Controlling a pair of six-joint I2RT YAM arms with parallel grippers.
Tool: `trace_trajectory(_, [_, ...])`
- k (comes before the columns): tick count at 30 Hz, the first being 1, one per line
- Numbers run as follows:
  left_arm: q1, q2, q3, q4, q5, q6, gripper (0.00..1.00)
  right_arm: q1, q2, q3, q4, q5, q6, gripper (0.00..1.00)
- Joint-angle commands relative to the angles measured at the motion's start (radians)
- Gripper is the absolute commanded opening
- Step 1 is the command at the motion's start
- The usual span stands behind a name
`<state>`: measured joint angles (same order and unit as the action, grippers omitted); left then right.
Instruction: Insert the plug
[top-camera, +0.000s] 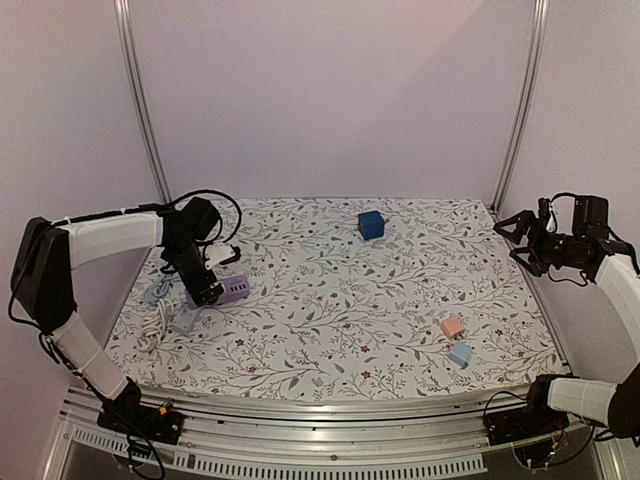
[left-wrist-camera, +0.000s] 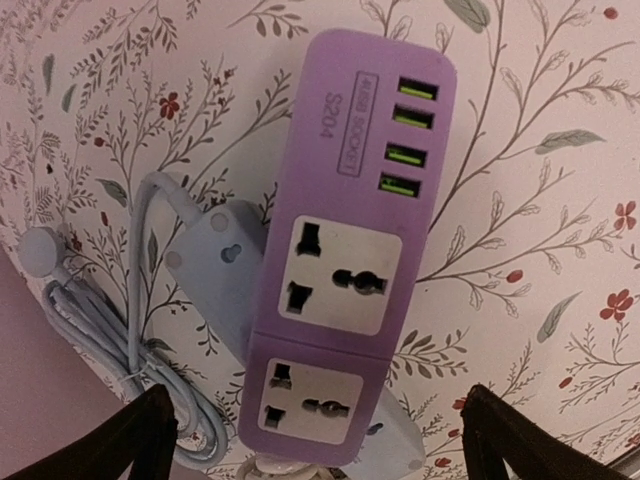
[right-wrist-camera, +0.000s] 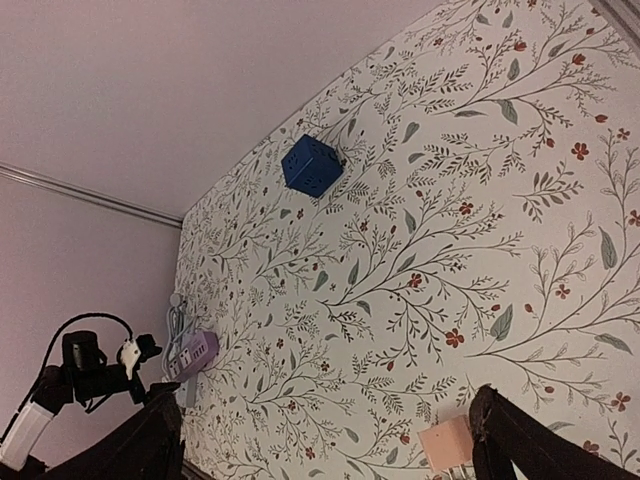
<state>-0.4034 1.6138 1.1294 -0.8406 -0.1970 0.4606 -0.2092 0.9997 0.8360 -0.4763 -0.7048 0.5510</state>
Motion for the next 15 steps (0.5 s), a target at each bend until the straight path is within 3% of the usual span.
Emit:
trace_trajectory(1, [-0.008, 0.047, -0.001, 0.043, -0.035, 0.020, 0.99, 0.005, -0.024, -0.017, -0.026, -0.040, -0.015, 0.99])
trace_trajectory(7, [-0.008, 0.080, 0.001, 0.060, -0.051, 0.033, 0.97, 0.005, -0.034, -0.024, -0.011, -0.055, -0.010, 0.99])
trace_trajectory(15, [-0.005, 0.106, 0.008, 0.079, -0.070, 0.046, 0.81, 0.006, -0.044, -0.029, -0.004, -0.053, -0.005, 0.99])
